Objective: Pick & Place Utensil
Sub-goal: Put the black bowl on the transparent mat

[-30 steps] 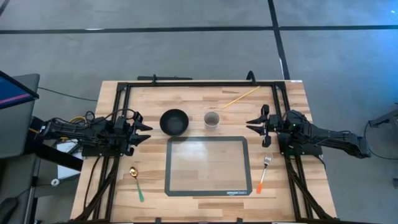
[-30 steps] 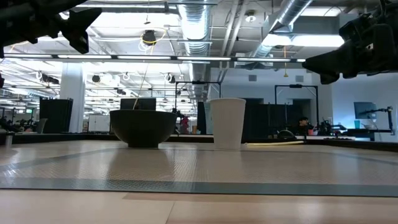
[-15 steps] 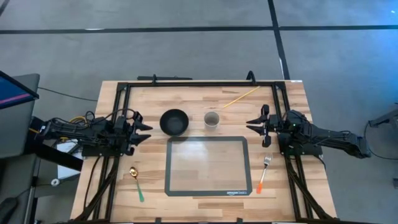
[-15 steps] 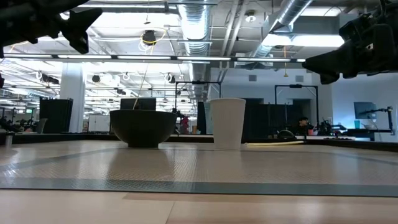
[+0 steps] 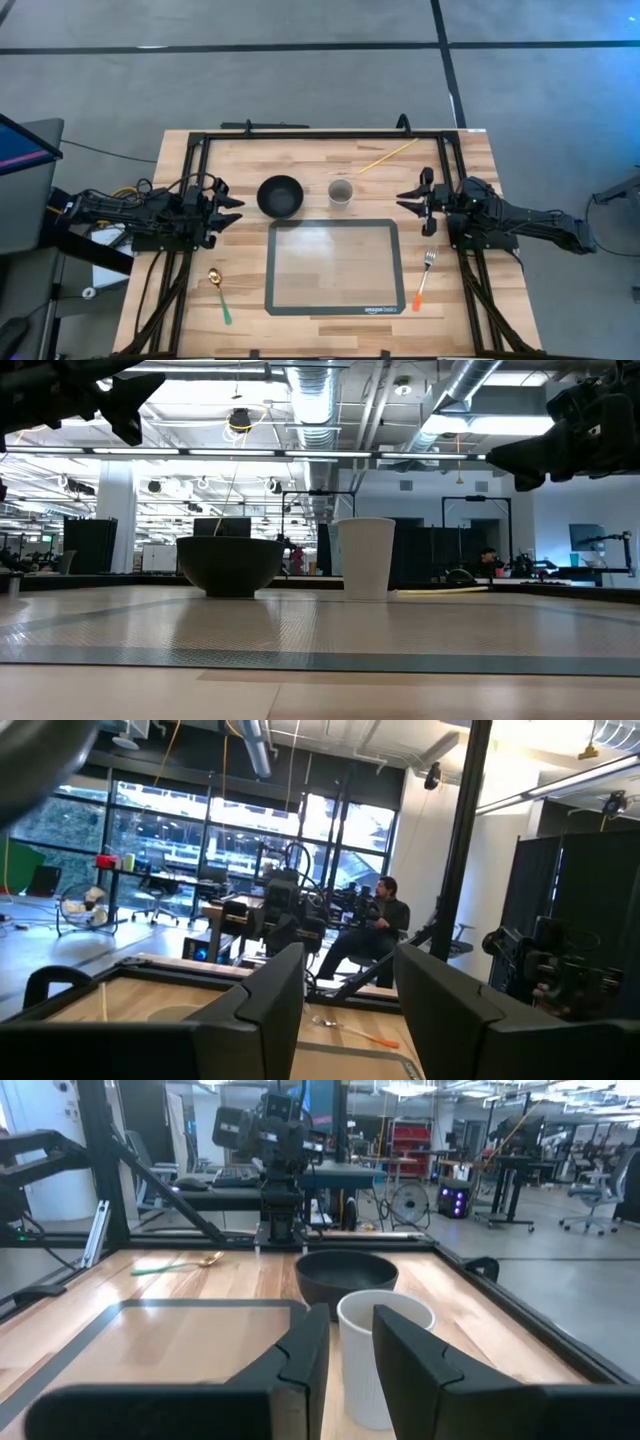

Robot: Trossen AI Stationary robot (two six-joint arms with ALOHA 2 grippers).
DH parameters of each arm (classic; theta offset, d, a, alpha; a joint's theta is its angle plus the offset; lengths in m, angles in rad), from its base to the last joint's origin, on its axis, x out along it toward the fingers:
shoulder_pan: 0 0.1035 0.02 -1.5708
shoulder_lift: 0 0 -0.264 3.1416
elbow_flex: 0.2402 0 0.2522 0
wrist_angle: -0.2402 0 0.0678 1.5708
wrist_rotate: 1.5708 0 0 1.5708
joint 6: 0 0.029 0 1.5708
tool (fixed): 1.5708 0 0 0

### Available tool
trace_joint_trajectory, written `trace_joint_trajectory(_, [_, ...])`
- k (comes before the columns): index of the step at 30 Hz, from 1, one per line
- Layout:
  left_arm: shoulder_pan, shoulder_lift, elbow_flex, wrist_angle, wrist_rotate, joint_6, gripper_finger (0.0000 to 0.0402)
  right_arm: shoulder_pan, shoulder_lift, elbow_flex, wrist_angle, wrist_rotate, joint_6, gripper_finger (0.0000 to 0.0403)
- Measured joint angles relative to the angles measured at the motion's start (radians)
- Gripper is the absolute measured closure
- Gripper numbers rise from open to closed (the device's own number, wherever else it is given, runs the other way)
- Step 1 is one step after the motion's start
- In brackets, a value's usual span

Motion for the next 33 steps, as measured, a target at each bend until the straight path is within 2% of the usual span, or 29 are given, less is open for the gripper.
trace_joint_trajectory(6, [0.0,0.005,0.0,0.003,-0.017,0.015,0.0243,0.0,0.0,0.0,-0.006,0.0,0.0,0.0329])
trace_joint_trajectory(10, [0.005,0.057,0.034,0.005,-0.176,0.062,0.0243,0.0,0.0,0.0,0.074,0.001,0.002,0.0329])
trace_joint_trajectory(12, [0.02,0.118,0.077,-0.001,-0.213,0.081,0.0243,0.0,0.0,0.0,0.16,0.002,0.052,0.0329])
trace_joint_trajectory(15, [0.039,0.25,0.18,-0.08,-0.18,0.107,0.0243,0.003,0.0,0.0,0.261,-0.001,0.144,0.0329])
trace_joint_trajectory(23, [0.067,0.729,0.507,-0.545,-0.126,0.074,0.0243,0.043,0.0,0.0,0.282,0.0,0.15,0.0329])
trace_joint_trajectory(28, [0.069,0.972,0.556,-0.57,-0.122,0.072,0.0243,0.039,0.0,0.0,0.29,0.0,0.15,0.0329])
trace_joint_trajectory(33, [0.077,1.101,0.556,-0.572,-0.121,0.071,0.0243,0.023,0.0,0.0,0.29,0.008,0.15,0.0329])
